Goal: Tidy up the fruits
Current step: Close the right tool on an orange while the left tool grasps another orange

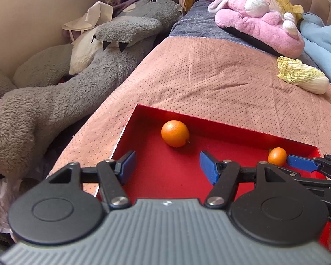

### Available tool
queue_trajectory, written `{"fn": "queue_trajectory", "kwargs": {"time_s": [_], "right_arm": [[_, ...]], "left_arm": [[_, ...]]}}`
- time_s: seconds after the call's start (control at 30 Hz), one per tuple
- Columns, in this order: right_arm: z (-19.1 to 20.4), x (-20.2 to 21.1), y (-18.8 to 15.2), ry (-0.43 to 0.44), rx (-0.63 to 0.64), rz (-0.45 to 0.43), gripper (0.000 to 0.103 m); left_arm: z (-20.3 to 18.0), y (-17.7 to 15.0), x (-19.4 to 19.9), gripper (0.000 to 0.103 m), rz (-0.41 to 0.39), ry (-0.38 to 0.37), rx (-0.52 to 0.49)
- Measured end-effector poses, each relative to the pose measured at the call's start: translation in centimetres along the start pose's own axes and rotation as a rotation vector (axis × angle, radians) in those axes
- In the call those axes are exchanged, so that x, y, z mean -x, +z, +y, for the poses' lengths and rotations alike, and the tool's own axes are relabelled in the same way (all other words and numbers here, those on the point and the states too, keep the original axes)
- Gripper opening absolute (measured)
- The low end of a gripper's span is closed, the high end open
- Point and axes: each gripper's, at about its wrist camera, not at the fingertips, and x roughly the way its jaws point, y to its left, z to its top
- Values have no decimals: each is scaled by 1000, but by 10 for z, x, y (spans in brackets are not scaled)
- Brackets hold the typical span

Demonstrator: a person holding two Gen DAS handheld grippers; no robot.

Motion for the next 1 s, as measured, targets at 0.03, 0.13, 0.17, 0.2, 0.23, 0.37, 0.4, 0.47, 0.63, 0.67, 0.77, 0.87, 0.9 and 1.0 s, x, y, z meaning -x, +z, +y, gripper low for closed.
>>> {"fn": "queue_trajectory", "kwargs": {"time_s": [0.03, 0.13, 0.17, 0.2, 0.23, 0.37, 0.4, 0.47, 0.63, 0.67, 0.77, 0.87, 0.9, 1.0], "right_arm": [[0, -3, 1, -6, 0, 2, 50], [1, -9, 3, -20, 16, 6, 48], [0, -11, 3, -22, 18, 10, 43], [-1, -12, 3, -27, 22, 13, 40], [-2, -13, 3, -30, 27, 10, 37], [-5, -12, 3, -24, 37, 7, 36], [-5, -11, 2, -20, 35, 7, 36], [-7, -8, 1, -4, 15, 4, 36], [-5, 7, -5, 24, 5, -14, 36], [-5, 11, -6, 30, 4, -18, 36], [-4, 20, -8, 46, 1, -29, 36], [-2, 30, -10, 57, 7, -34, 36], [-2, 33, -11, 59, 8, -34, 36], [-1, 40, -17, 69, 7, -30, 36]], "left_arm": [[0, 1, -4, 66, 7, 3, 0], [-2, 3, -15, 66, 30, 22, -15], [-3, 4, -19, 66, 37, 25, -20], [-4, 5, -22, 66, 42, 26, -26], [-5, 6, -25, 66, 47, 32, -33], [-6, 10, -38, 66, 63, 78, -55], [-6, 11, -41, 66, 62, 80, -61], [-10, 12, -43, 66, 51, 94, -88], [-18, 14, -48, 66, 37, 97, -123], [-19, 14, -49, 66, 33, 97, -131], [-23, 16, -52, 65, 22, 93, -153], [-25, 16, -53, 61, 20, 80, -157], [-25, 16, -53, 58, 21, 65, -158], [-26, 16, -51, 42, 15, 49, -167]]}}
